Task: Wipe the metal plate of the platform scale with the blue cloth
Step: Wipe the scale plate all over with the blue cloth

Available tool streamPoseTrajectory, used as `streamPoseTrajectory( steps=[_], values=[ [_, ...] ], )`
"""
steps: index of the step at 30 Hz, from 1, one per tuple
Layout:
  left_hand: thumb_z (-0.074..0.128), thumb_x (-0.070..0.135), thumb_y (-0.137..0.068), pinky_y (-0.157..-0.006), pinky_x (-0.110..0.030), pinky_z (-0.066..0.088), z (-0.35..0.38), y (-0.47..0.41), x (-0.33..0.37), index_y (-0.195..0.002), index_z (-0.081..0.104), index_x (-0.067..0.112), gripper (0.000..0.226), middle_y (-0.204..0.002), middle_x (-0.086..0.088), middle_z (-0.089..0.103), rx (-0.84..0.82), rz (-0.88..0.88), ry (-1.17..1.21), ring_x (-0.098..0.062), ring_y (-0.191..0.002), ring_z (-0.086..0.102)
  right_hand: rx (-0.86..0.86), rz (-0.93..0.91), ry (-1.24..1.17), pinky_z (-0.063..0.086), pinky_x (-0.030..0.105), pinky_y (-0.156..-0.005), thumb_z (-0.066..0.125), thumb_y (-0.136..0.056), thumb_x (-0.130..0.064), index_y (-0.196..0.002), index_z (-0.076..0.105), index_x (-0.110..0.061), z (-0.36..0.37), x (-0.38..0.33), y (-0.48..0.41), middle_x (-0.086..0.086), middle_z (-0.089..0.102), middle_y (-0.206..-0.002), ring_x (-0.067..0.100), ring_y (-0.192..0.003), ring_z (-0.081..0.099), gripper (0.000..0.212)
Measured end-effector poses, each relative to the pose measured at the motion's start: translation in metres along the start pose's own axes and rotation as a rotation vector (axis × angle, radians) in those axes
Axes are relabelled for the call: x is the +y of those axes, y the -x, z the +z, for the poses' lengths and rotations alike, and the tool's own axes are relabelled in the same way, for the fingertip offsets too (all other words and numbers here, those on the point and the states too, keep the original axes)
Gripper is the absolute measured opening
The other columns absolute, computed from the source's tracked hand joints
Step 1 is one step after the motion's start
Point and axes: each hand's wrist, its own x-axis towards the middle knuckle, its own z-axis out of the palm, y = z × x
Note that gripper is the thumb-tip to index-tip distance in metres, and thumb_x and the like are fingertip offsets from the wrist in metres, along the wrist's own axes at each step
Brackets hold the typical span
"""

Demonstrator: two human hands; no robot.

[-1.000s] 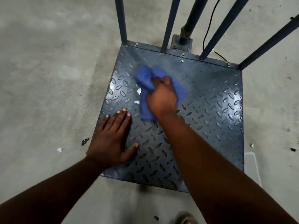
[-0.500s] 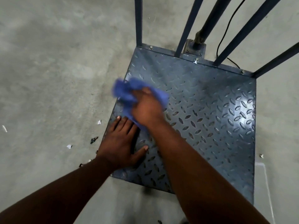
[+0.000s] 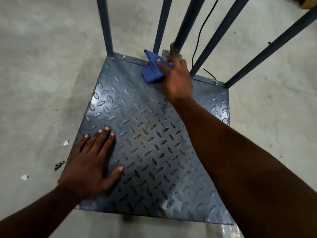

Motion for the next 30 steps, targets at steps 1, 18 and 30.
streamPoseTrajectory(
  steps=[1,18,30],
  values=[
    [0.053,0.072,-0.086,-0.128,-0.056,0.026,0.001,0.001,0.000,-0.165,0.037,0.007,0.103,-0.173,-0.013,0.030,0.006,0.002,-0.002,-0.033,-0.158,0.034,-0.066,-0.011,0.052,0.045,0.047,-0.109,0.054,-0.102,-0.020,-0.147,0.055,-0.028,0.002,0.004,-0.002,0.011,0.044,-0.151,0.034,-0.135,0.043,0.046],
    [0.051,0.072,-0.087,-0.126,-0.058,0.028,0.000,-0.001,-0.001,-0.165,0.036,0.006,0.103,-0.174,-0.014,0.029,-0.023,0.009,0.001,-0.035,-0.158,0.035,-0.624,0.359,0.375,0.050,0.039,-0.078,0.065,-0.095,-0.036,-0.129,0.063,-0.023,-0.073,0.105,0.043,0.007,0.058,-0.105,0.026,-0.093,0.058,0.036],
    [0.057,0.074,-0.088,-0.129,-0.053,0.024,-0.007,-0.001,0.000,-0.166,0.034,0.011,0.104,-0.175,-0.011,0.027,-0.081,-0.024,-0.025,-0.028,-0.162,0.028,-0.566,-0.046,-0.366,0.053,0.044,-0.086,0.070,-0.083,-0.018,-0.136,0.060,-0.028,0.015,-0.029,0.038,0.019,0.052,-0.137,0.042,-0.109,0.064,0.055]
  ],
)
